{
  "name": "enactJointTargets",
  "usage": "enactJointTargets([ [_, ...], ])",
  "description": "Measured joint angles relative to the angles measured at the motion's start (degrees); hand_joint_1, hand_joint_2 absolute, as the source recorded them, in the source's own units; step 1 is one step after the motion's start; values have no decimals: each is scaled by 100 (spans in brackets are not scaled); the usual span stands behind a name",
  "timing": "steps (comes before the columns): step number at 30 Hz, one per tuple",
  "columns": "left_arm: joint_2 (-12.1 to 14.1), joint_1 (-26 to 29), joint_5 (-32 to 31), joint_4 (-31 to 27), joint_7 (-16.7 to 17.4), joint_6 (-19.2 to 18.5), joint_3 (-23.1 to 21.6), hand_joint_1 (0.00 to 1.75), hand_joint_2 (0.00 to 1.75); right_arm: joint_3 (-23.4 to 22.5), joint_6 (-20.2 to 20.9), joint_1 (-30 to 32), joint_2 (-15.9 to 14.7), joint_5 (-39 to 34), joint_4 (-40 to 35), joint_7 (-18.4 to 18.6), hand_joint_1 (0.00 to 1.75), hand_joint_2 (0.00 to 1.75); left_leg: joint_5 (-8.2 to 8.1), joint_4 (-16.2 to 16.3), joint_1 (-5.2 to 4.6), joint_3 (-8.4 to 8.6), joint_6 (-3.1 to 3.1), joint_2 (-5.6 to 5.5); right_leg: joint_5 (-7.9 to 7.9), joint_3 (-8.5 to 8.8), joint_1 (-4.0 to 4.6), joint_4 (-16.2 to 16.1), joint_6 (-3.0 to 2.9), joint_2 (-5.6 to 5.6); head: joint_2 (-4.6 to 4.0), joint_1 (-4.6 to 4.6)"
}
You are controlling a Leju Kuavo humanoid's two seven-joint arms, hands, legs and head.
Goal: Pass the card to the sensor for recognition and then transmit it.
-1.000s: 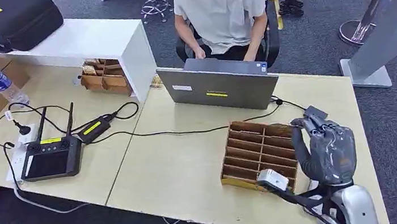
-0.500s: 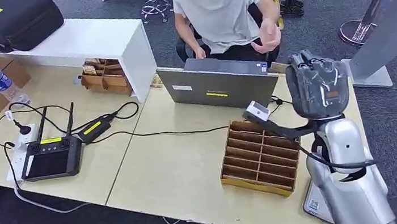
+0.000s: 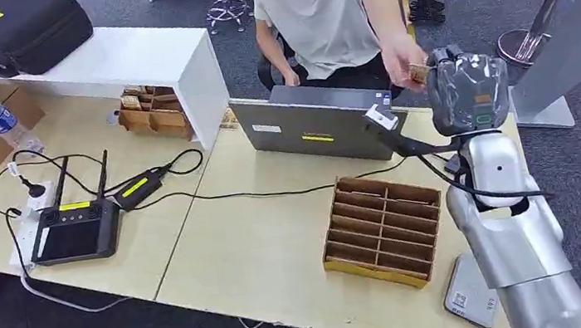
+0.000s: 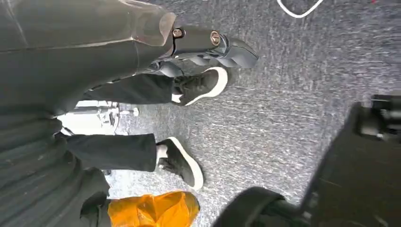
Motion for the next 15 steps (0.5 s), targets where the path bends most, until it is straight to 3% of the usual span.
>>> enactJointTargets([
  [5,-22,3,20,0,-4,-258,-22,0,175,-46,-83,-33,26,39,264,-81,0,175,0,0,1,0,0,0,0,-2,0,0,0,0,0,-2],
  [15,-24,7,33,0,-25,-168,-22,0,175,-133,-55,-59,28,114,406,-31,0,175,0,0,0,0,0,0,0,-4,1,3,0,0,0,-2],
])
